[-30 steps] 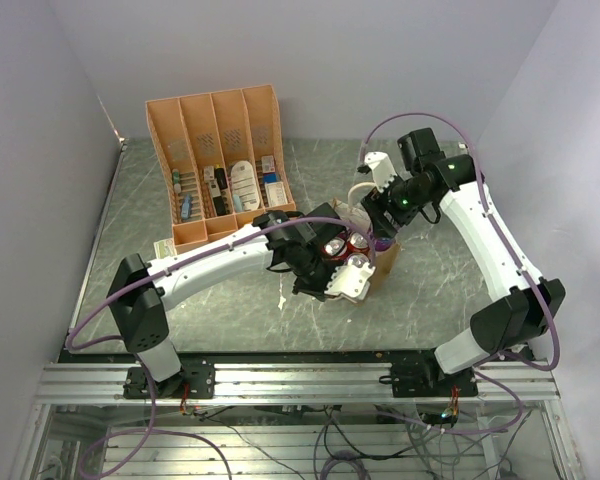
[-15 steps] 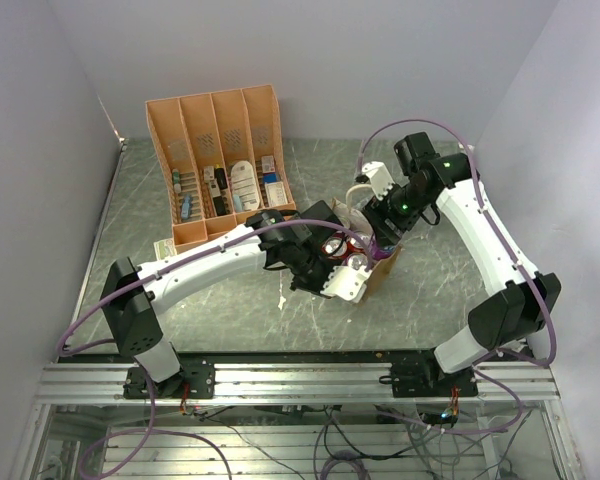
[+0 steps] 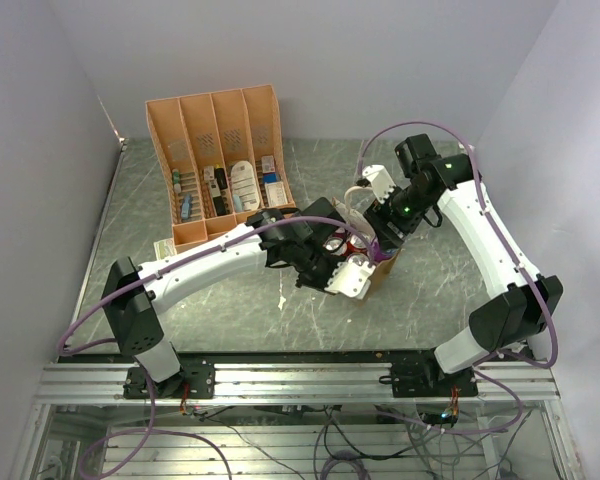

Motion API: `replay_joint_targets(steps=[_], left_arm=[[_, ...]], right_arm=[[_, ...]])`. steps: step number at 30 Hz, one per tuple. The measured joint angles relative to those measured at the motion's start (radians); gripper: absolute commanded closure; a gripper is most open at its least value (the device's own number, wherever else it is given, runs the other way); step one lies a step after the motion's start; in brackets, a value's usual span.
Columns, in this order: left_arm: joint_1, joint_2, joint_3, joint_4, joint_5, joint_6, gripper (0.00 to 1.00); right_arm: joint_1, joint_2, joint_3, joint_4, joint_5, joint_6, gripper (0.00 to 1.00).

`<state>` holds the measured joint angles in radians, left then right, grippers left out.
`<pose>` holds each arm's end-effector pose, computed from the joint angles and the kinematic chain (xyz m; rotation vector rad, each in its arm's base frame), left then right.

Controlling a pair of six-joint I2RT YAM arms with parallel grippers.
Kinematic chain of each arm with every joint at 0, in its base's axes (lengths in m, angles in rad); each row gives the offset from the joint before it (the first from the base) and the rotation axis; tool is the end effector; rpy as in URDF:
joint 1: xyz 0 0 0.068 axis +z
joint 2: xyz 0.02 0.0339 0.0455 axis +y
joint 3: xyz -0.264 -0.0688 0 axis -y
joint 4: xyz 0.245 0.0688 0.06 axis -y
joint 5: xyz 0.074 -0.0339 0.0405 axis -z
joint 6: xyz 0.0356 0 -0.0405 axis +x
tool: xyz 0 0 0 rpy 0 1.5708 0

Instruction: Place the beverage into the canvas bag

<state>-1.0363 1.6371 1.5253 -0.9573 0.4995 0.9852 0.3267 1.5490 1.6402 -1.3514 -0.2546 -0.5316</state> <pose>0.1576 -0.2998 0.3169 2.2724 1.2261 -0.6739 0.2679 0.1002 0.3562 -1.2123 2.5150 0.3107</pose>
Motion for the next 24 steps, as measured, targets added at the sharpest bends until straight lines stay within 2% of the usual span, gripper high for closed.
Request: replay_joint_targets(steps=[2, 5, 6, 9, 15, 24], left_arm=[[0.000, -0.003, -0.003, 0.042, 0.000, -0.026, 0.82], [0.000, -0.029, -0.029, 0.125, -0.010, -0.082, 0.58], [0.000, -0.045, -0.043, 0.152, -0.015, -0.106, 0.53], [0.000, -0.090, -0.067, 0.219, -0.024, -0.177, 0.42], [0.041, -0.147, -0.130, 0.374, -0.015, -0.337, 0.34], [0.167, -0.141, -0.202, 0.591, 0.059, -0.599, 0.34]], right_arm=[[0.000, 0.000, -0.008, 0.009, -0.001, 0.006, 0.99], [0.000, -0.003, -0.020, 0.025, 0.000, 0.021, 1.00], [0.000, -0.004, -0.023, 0.031, 0.000, 0.027, 1.00], [0.000, -0.014, -0.034, 0.053, 0.000, 0.046, 1.00], [0.000, -0.045, -0.078, 0.096, 0.000, 0.080, 1.00], [-0.008, -0.066, -0.106, 0.131, -0.010, 0.113, 1.00]])
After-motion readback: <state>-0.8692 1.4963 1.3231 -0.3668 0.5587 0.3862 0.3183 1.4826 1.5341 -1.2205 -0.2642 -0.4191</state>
